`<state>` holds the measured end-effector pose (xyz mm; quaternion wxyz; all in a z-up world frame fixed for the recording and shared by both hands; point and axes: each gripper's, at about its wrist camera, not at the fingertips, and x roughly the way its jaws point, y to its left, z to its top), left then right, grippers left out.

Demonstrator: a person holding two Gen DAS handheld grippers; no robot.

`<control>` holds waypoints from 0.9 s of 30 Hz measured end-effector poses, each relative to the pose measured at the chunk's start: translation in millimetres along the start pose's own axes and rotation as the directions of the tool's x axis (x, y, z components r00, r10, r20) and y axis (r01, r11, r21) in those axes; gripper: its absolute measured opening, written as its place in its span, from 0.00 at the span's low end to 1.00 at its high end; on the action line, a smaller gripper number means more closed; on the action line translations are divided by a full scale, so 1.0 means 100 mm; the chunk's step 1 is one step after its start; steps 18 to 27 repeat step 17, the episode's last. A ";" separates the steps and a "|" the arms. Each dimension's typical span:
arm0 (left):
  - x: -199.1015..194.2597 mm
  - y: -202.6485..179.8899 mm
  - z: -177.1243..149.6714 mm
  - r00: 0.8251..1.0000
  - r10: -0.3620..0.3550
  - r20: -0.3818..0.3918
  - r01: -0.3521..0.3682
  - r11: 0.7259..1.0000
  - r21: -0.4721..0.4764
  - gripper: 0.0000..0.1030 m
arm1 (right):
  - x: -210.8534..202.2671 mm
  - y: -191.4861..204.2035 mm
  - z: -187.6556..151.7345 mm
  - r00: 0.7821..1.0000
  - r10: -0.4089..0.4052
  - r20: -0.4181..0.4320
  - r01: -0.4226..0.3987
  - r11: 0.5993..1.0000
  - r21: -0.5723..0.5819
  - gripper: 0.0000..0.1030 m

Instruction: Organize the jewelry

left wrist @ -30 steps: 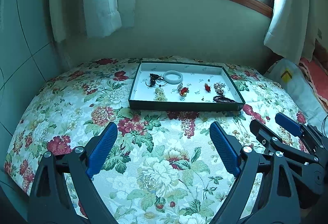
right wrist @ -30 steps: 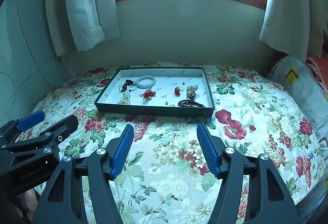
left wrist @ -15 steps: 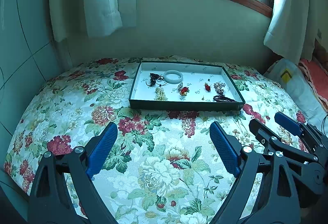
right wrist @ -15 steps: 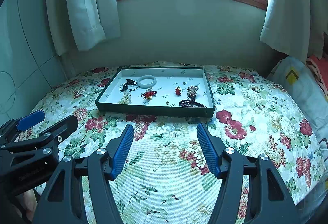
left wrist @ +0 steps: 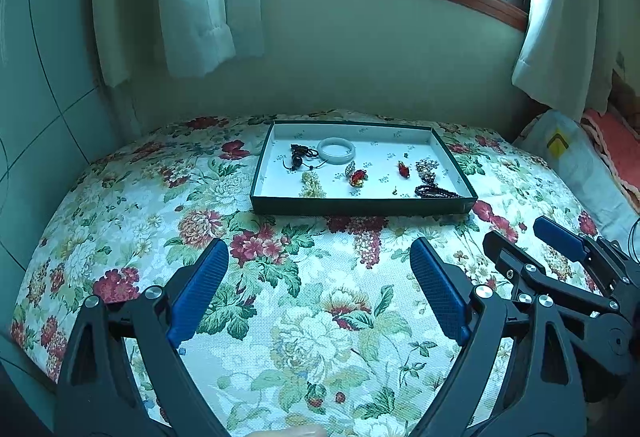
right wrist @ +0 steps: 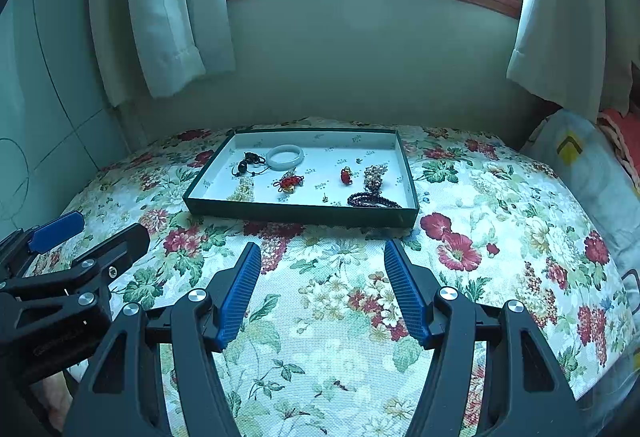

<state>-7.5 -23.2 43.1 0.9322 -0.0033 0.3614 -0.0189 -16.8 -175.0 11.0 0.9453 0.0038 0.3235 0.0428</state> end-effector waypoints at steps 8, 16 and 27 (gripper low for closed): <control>-0.01 0.00 -0.01 0.999 0.024 0.033 -0.025 1.000 0.011 0.98 | 0.02 -0.04 -0.02 1.000 -0.001 -0.004 0.001 1.000 -0.001 0.62; 0.13 0.07 -0.04 1.000 0.001 -0.017 -0.001 1.000 -0.009 0.98 | 0.06 -0.06 -0.04 1.000 -0.009 -0.003 0.009 1.000 -0.018 0.70; 0.17 0.09 -0.04 1.000 0.002 -0.029 -0.003 1.000 -0.016 0.98 | 0.07 -0.08 -0.04 1.000 -0.012 -0.002 0.012 1.000 -0.018 0.71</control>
